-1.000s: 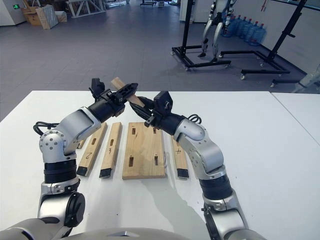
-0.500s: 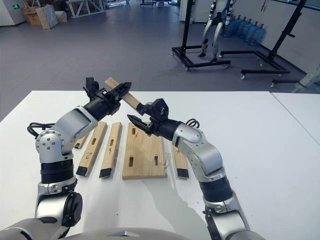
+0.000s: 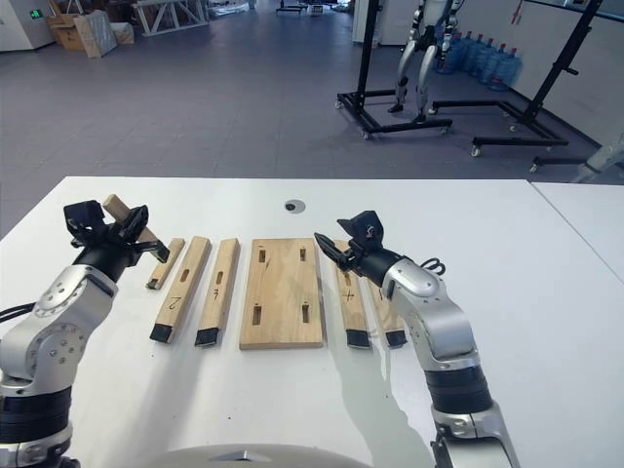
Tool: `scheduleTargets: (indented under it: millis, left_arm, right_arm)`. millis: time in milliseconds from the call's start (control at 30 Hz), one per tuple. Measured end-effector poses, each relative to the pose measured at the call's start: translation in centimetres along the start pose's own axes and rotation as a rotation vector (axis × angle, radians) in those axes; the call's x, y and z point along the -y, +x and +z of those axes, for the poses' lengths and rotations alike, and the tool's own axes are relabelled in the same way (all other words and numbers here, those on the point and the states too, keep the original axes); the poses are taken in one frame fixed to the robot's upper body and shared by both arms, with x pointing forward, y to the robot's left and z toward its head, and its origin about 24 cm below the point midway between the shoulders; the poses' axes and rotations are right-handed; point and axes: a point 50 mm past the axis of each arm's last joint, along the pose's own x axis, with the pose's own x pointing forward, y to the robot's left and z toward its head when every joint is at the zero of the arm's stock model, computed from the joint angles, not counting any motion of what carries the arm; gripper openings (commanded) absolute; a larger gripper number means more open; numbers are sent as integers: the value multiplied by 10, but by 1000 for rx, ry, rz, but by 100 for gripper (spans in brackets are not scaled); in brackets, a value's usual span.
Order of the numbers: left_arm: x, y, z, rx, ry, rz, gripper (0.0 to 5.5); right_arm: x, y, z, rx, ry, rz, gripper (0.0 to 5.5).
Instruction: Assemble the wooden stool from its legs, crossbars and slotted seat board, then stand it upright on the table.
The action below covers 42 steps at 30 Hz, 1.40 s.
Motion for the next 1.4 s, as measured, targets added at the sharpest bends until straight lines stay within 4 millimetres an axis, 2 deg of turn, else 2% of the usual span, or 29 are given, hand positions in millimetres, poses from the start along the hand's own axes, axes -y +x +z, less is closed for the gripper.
scheduleTargets:
  millis: [133, 233, 333, 400, 600, 1400]
  left_arm:
    - [-10, 5, -12, 32, 16, -12, 39]
    - [-25, 4, -34, -14, 34, 3, 39]
    - [-23, 5, -48, -36, 17, -9, 39]
    - [-15, 6, -57, -52, 6, -29, 39]
    - [-3, 14, -51, -12, 12, -54, 39]
    - [-9, 12, -66, -37, 127, -41, 39]
  right_arm:
    - [-4, 3, -1, 4, 0, 9, 302]
    - [-6, 6, -1, 2, -3, 17, 302]
    - [-5, 7, -2, -5, 2, 16, 302]
    - [-5, 8, -2, -5, -6, 15, 302]
    - [-6, 10, 0, 2, -11, 15, 302]
    - [-7, 11, -2, -1, -7, 19, 302]
